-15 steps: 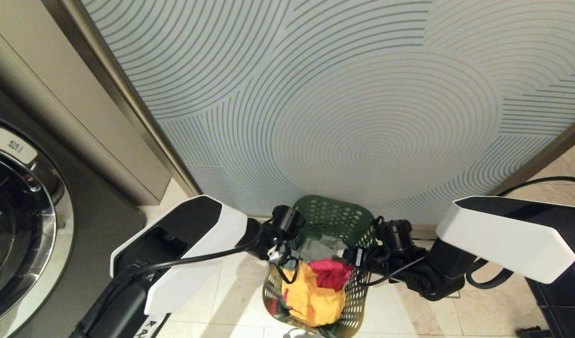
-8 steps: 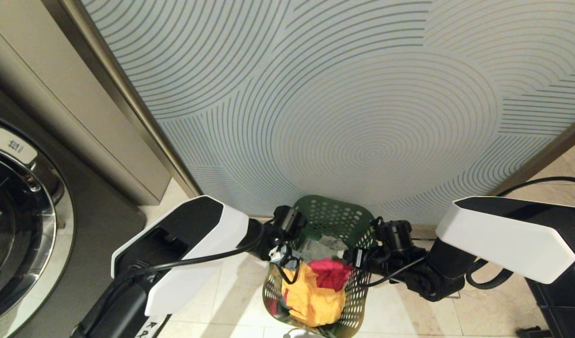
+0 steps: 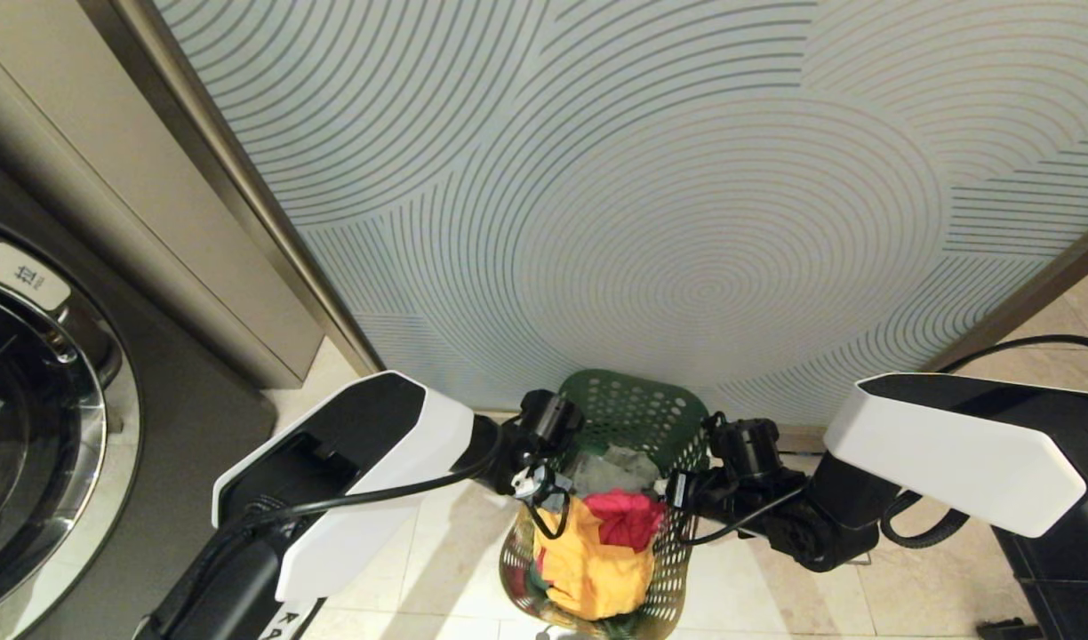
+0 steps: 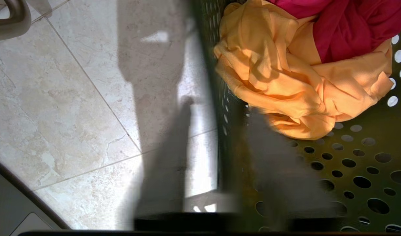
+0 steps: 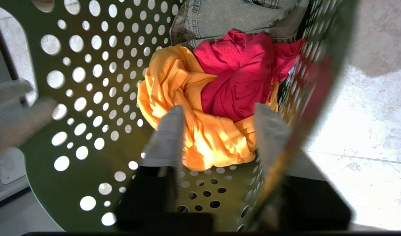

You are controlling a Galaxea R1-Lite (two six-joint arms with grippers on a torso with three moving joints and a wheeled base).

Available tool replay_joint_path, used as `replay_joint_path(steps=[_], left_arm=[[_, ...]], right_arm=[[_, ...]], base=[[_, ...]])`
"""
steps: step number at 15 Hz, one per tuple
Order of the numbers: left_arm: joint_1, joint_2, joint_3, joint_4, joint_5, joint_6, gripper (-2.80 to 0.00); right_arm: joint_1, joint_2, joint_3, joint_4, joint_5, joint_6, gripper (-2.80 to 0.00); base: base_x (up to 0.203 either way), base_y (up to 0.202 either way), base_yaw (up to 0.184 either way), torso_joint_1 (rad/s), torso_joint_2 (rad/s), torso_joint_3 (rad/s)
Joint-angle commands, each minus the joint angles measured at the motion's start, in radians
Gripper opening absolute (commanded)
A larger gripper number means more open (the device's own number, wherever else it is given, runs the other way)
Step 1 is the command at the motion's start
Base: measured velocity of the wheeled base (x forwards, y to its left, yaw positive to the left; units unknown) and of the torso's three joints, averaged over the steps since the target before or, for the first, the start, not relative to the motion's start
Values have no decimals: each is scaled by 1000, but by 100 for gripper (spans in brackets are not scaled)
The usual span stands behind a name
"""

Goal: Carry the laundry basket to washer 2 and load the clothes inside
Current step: Pick up the clothes basket and put it beside the washing machine

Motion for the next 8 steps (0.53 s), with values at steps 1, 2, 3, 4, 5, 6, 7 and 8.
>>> replay_joint_path(steps=[1,2,3,4,5,6,7,8], left_arm=[[-10,-4,0,3,0,-1,-280],[-15,-7,0,4,0,-4,-280],[-19,-9,0,5,-2,-11,-280],[-21,-9,0,5,-3,-14,-280],[-22,-12,0,9,-6,-16,-280],[-23,-19,0,20,-9,-21,-280],[-26,-35,-1,35,-22,-36,-280],[-30,-51,-1,55,-51,-54,-280]], right_arm=[[0,0,1,-6,1,3,-280],[0,-2,2,-8,3,3,-280],[0,-3,5,-12,3,4,-280],[-1,-5,5,-12,4,6,-280],[-1,-9,8,-14,7,10,-280],[-2,-20,18,-16,11,13,-280],[-4,-40,35,-25,21,15,-280],[-4,-64,58,-37,43,16,-280]], base=[[0,0,0,0,0,0],[0,0,0,0,0,0],[0,0,0,0,0,0],[0,0,0,0,0,0],[0,0,0,0,0,0],[0,0,0,0,0,0],[0,0,0,0,0,0],[0,0,0,0,0,0]])
